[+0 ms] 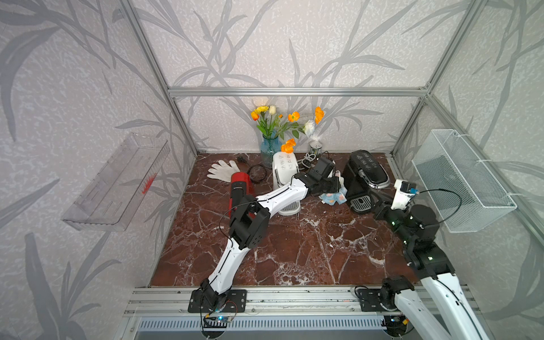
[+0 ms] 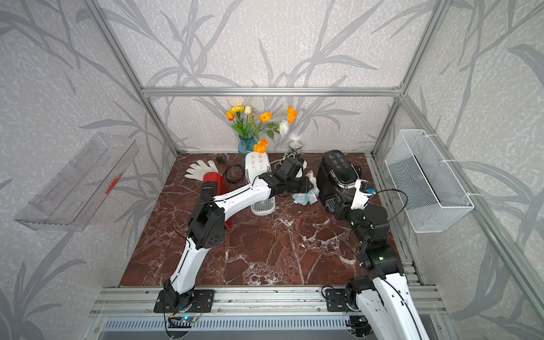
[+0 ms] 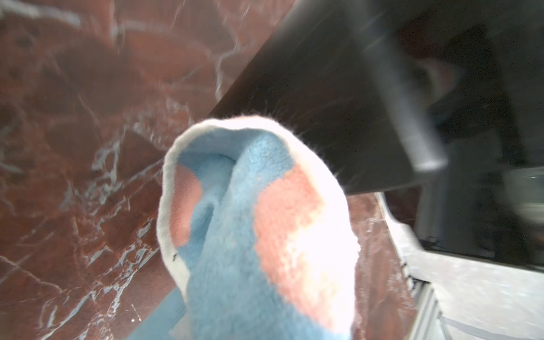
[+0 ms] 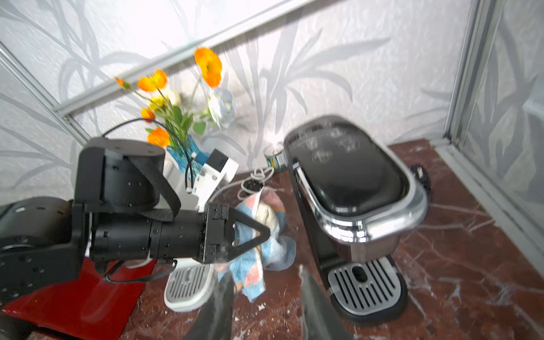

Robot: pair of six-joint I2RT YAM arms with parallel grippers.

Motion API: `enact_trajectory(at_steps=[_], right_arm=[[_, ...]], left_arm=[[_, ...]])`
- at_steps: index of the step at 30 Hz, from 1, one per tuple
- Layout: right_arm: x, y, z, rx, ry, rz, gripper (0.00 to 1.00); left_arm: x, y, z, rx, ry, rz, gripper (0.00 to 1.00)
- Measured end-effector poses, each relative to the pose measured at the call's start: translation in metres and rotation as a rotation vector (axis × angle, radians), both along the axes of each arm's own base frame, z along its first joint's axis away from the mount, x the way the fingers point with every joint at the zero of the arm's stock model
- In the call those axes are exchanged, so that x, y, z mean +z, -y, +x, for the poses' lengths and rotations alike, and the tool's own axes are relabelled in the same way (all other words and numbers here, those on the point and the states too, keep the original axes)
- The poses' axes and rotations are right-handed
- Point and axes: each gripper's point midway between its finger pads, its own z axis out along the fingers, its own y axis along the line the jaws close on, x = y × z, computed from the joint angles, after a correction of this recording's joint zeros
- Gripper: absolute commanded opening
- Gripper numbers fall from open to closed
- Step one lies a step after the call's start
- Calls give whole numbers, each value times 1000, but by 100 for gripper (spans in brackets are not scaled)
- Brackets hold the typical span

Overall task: Wipe the surface of a coffee machine
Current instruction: Wipe the dirt from the surface of the coffee machine.

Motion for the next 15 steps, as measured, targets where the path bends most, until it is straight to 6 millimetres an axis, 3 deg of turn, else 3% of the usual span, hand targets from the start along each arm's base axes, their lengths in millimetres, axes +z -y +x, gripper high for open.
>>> enact_trajectory(at_steps=[3, 6, 9, 15], right_arm=[[38, 7, -2, -30, 63, -2, 39], [49, 17, 5, -73, 59, -1, 39], [32, 30, 22, -114, -15, 26, 38], [-18, 57, 54, -170, -185, 125, 38]], left_arm=[[35, -2, -1, 2, 55, -57, 0], [60, -3, -1, 7, 101, -99, 0], [74, -3, 2, 18, 130, -131, 0], [82, 2, 1, 17, 119, -179, 0]])
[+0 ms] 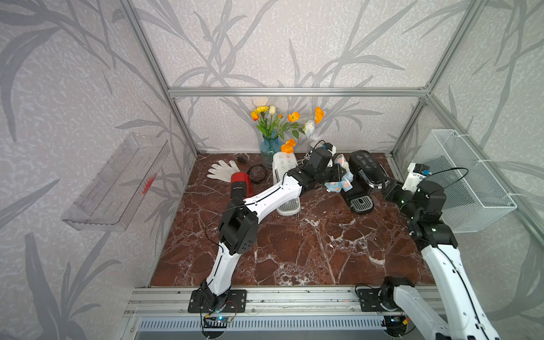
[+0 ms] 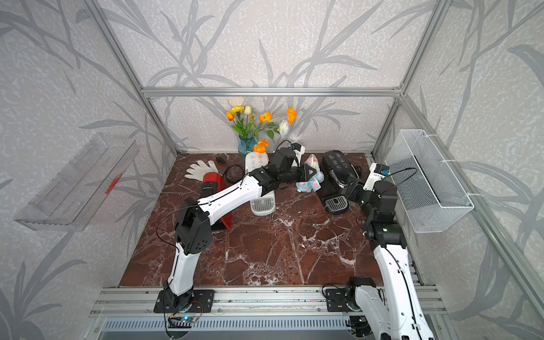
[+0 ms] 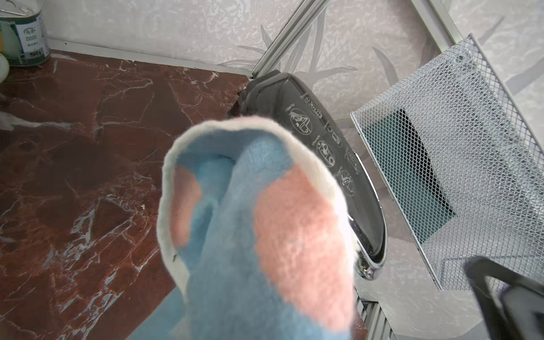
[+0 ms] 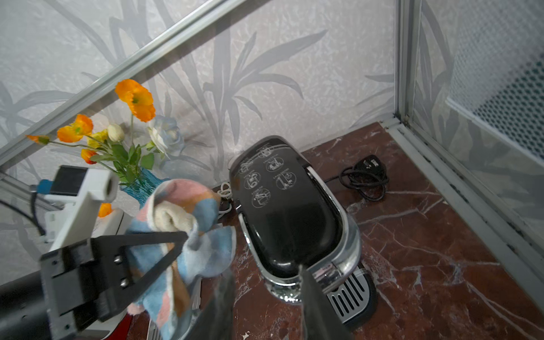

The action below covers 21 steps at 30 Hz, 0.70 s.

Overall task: Wipe the surface of a coffee machine
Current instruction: Wipe the dirt from the surface of the coffee machine.

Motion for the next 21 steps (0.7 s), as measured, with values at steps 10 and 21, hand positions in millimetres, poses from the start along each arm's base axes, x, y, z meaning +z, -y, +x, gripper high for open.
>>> enact_trajectory(at_steps=[10, 21], right_arm=[[-26, 27, 30, -13, -16, 195, 38], [-27, -4, 46, 209, 59, 375, 38]], left_arm=[[-22, 27, -2, -40, -89, -71, 0], [-63, 51, 15, -39, -150, -66, 0]])
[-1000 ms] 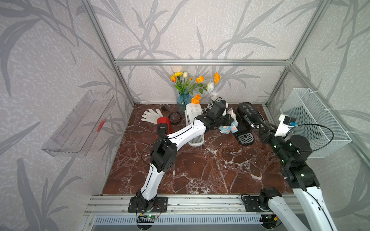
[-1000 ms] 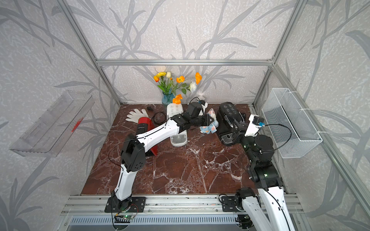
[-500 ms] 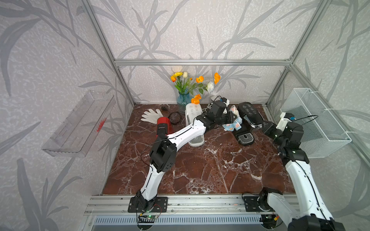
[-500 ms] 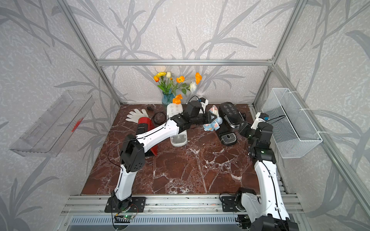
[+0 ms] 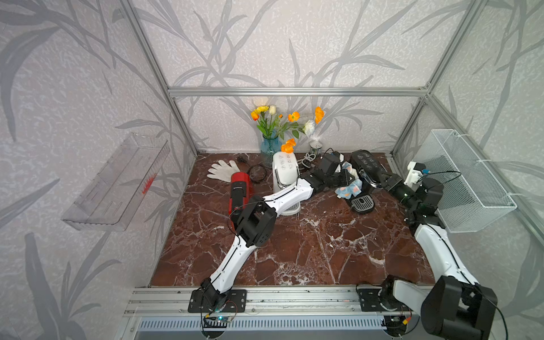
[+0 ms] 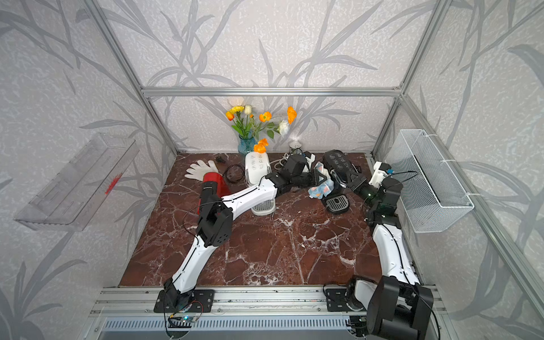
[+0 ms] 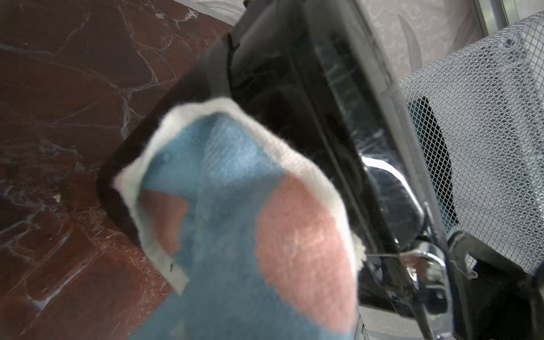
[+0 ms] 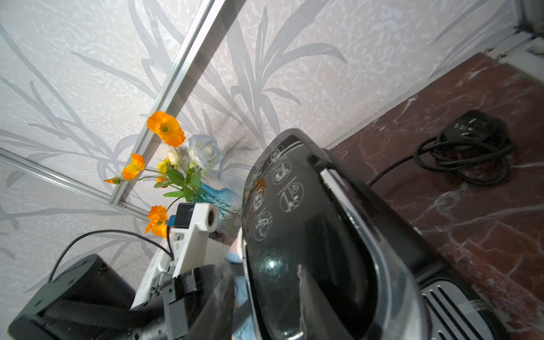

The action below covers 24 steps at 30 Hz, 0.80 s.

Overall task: Wipe the surface of a coffee machine
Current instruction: Wipe the dirt from the surface of the coffee machine.

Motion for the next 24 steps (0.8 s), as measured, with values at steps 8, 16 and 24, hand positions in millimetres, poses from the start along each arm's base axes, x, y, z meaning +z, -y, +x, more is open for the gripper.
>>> enact_trajectory(at_steps=[8, 16, 24], right_arm=[[-4, -21, -10, 123, 8, 64, 38], [-4, -23, -24, 111, -20, 54, 38], [-4, 8, -31, -51, -51, -9, 38]], left_arm=[[-11, -18, 16, 58, 18, 64, 0], [-36, -59, 51, 169, 16, 144, 0], [-44, -77, 53, 197, 3, 170, 0]])
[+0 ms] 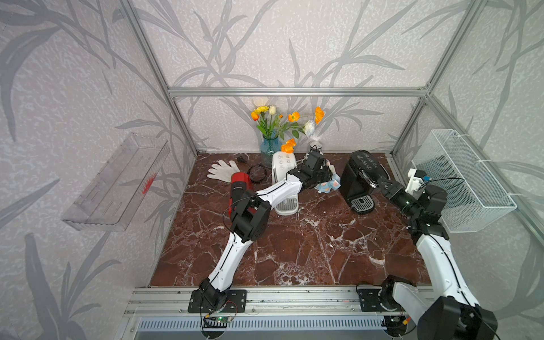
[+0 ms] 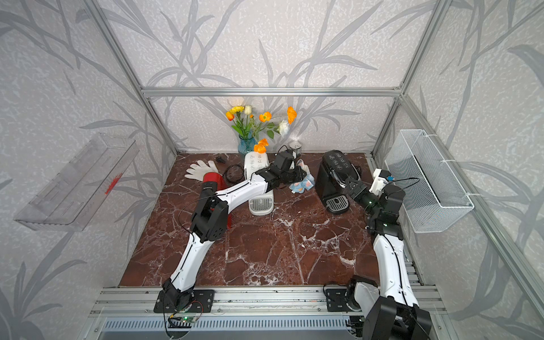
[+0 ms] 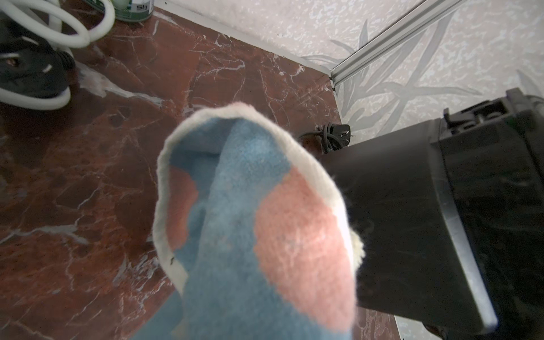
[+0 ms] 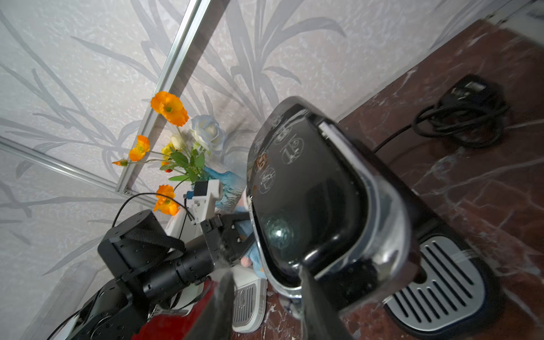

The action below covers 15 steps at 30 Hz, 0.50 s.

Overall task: Wipe the surface of a coffee machine
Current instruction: Wipe the dirt from the surface of the coffee machine.

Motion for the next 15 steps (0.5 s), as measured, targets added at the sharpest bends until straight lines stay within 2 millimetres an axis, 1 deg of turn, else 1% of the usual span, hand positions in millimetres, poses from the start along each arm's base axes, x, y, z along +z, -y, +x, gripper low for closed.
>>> enact_trajectory(at_steps=[4, 7, 11, 13, 15], right_arm=[[1, 26, -1, -116, -7, -21, 38], [-6, 36, 7, -144, -29, 1, 38], [-26, 35, 35, -74, -69, 96, 39], [-26, 31, 48, -21, -43, 147, 39], [-25, 27, 54, 12, -25, 185, 39]], left_arm=[[-3, -2, -17, -18, -13, 9, 0], [-2, 2, -28, -38, -18, 7, 0], [6, 13, -39, -74, -11, -20, 0], [12, 20, -44, -94, -6, -37, 0], [14, 26, -50, -114, -5, -49, 0]])
